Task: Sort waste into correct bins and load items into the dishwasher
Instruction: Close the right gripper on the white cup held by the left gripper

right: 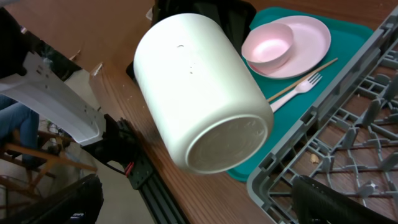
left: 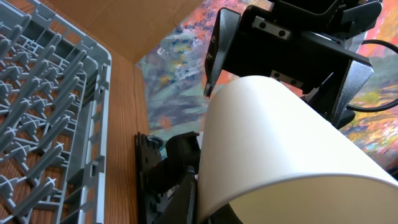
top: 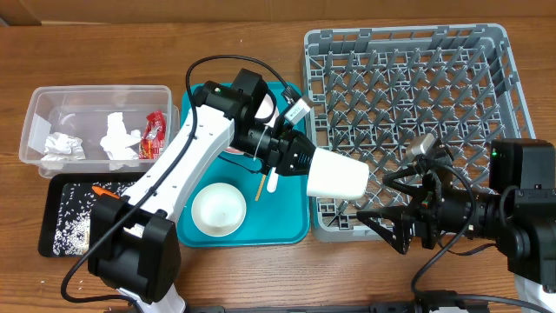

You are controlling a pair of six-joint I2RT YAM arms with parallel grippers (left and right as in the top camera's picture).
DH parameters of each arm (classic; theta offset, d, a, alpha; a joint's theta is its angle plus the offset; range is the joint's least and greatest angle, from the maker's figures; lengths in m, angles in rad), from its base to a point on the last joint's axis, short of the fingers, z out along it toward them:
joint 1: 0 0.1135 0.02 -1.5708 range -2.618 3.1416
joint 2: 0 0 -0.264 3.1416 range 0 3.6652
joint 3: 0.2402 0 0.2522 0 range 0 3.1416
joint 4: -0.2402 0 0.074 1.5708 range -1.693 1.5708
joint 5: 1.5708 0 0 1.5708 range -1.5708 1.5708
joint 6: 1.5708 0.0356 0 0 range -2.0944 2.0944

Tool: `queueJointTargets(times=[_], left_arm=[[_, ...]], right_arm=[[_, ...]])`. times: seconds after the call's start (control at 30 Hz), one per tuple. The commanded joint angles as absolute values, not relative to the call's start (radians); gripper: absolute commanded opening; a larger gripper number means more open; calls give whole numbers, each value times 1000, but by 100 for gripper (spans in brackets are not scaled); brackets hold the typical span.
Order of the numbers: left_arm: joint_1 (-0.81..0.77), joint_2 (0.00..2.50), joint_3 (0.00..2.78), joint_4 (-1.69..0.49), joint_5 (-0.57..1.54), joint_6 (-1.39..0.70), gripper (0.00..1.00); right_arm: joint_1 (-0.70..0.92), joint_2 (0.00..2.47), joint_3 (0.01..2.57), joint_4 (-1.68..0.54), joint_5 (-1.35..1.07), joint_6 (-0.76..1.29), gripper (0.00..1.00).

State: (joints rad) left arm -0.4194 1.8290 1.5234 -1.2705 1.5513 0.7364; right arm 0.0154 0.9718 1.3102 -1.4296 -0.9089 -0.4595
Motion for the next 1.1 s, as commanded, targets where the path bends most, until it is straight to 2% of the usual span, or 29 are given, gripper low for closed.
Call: queueJointTargets(times=[0.0, 1.07], left_arm=[[-438, 1814, 1545, -1270, 1581, 755, 4], [-475, 1814, 1545, -1220, 1581, 745, 4]], right_arm=[[20, 972, 1330, -1426, -944, -488, 100], [20, 1047, 1330, -1424, -1016, -487, 96]])
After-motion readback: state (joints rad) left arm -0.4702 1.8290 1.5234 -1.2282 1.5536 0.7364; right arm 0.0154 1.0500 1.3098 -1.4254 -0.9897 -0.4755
